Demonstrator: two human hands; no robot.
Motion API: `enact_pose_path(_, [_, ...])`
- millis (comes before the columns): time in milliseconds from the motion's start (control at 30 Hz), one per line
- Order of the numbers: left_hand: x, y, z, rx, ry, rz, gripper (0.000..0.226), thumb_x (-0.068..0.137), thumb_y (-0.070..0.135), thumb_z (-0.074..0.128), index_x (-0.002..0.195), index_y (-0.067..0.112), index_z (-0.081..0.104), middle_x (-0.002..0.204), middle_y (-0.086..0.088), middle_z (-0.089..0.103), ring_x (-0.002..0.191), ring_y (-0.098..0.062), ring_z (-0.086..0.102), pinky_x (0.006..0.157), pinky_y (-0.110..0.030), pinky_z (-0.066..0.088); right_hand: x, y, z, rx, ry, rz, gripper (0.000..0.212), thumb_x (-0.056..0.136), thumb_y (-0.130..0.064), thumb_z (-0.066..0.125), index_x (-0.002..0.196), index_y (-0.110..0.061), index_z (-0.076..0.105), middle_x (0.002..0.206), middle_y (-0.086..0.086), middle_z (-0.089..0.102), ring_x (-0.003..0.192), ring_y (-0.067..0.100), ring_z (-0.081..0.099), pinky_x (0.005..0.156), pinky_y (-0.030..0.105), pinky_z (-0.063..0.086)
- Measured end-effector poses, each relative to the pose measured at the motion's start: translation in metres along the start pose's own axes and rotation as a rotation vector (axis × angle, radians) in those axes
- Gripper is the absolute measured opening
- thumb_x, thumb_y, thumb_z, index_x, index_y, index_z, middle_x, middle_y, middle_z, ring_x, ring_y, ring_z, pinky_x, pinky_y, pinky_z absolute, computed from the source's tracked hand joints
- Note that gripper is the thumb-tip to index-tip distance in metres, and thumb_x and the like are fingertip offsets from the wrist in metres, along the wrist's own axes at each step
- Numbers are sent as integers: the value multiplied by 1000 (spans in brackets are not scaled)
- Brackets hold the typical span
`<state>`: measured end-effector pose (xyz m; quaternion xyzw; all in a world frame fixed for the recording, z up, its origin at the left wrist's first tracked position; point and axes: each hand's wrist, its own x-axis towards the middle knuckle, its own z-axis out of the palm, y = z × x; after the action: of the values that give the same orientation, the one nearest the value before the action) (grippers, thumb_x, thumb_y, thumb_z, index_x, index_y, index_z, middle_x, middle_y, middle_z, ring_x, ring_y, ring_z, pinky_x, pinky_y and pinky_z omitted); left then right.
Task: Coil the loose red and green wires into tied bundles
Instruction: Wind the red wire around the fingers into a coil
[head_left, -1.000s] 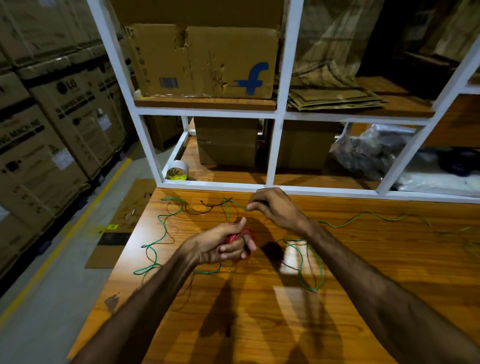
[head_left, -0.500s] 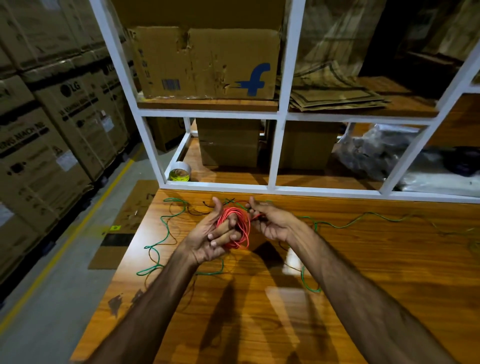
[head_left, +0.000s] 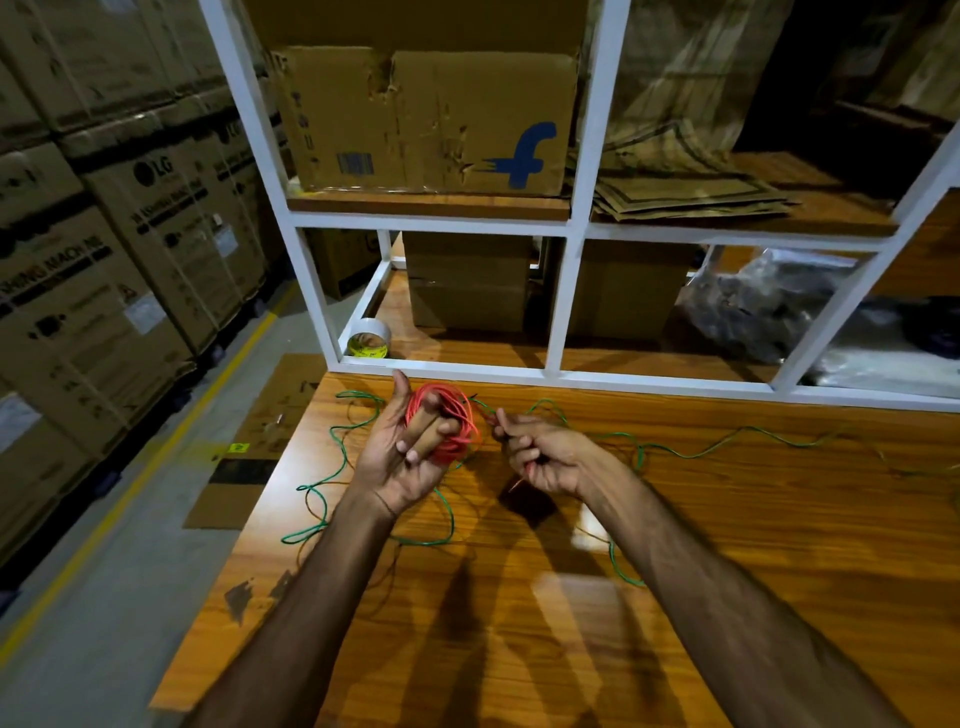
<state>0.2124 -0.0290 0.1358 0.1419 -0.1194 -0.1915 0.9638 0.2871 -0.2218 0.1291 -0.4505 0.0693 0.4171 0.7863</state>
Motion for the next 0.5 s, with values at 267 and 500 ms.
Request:
enact_pose_path(267, [30,0,4,137,588,373,60,107,50,37,105,-3,65,44,5,34,43,-9,42,74,-19,50,-7,32,40,-1156,197,-285,19,104,-11,60,87,-9,69,72,-1,66,49,5,47,43,18,36])
enact_pose_path(500, [33,-16,2,603,876,553,58,108,43,43,102,-8,69,46,0,36,43,-15,43,60,-26,47,-10,31,39,-1318,308,-350,13,93,-30,67,89,-21,75,73,-10,76,68,5,71,76,34,63])
